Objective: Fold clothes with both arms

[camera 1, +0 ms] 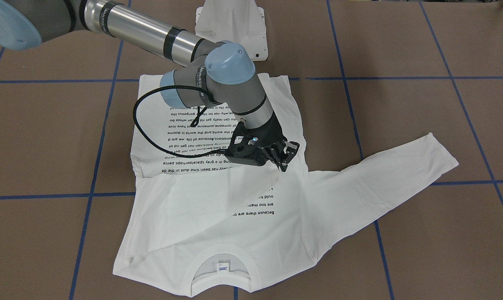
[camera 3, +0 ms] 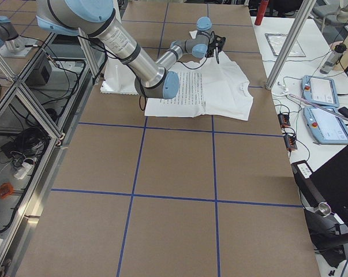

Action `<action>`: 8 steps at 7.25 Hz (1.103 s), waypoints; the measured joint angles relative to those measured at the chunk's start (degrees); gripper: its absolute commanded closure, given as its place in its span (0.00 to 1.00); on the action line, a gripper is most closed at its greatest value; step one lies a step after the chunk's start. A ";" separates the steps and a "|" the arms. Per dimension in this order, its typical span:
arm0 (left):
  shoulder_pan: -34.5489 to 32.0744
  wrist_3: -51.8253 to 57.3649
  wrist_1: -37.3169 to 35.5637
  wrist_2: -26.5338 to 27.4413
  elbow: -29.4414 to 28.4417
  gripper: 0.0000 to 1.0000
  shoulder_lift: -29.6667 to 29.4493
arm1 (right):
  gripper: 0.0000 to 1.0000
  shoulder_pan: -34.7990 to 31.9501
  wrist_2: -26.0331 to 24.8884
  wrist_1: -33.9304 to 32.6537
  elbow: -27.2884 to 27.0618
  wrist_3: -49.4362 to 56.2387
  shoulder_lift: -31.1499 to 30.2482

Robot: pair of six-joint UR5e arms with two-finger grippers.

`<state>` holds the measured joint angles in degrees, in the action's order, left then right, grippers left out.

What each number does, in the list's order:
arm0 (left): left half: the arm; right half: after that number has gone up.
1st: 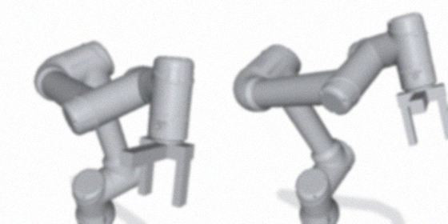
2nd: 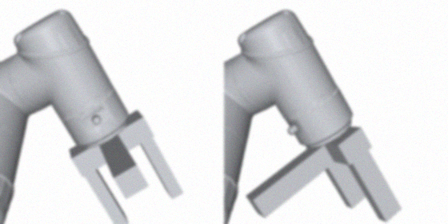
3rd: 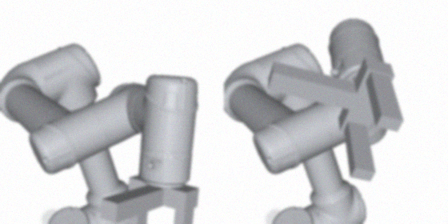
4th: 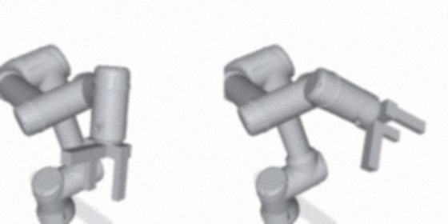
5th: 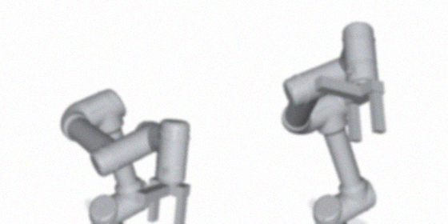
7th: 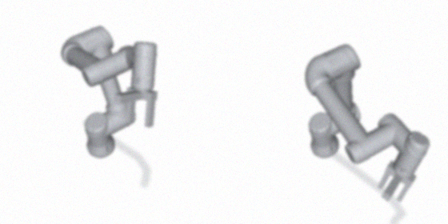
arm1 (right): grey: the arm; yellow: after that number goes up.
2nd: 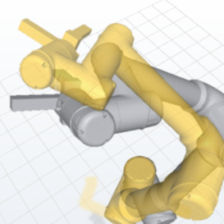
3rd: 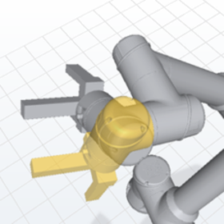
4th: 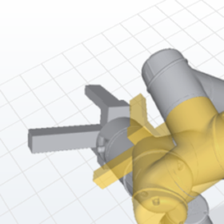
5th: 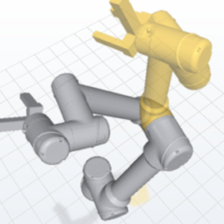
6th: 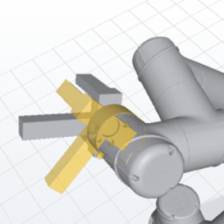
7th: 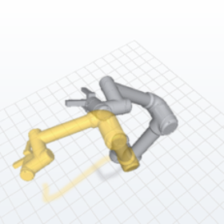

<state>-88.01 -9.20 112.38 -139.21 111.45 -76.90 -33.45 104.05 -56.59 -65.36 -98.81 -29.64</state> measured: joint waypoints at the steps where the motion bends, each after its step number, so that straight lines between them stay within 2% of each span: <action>1: 0.02 -0.23 0.02 -0.01 -0.03 0.00 0.00 | 1.00 1.35 -1.38 0.07 0.06 0.02 0.17; 3: 0.01 -0.39 0.04 0.01 -0.11 0.00 0.00 | 1.00 2.90 -3.06 0.14 0.15 0.02 0.50; 4: 0.01 -0.43 0.02 0.02 -0.14 0.00 0.00 | 0.30 3.11 -3.44 0.18 0.21 0.01 0.65; 5: 0.02 -0.46 0.00 0.01 -0.16 0.00 0.00 | 0.02 3.20 -3.73 0.21 0.40 -0.01 0.83; 8: 0.21 -1.19 0.08 -0.01 -0.98 0.00 -0.05 | 0.01 3.42 -4.32 0.25 3.10 -0.08 2.79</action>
<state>-87.80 -10.39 112.46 -139.22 110.47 -76.95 -30.03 99.72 -56.34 -62.26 -98.89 -26.84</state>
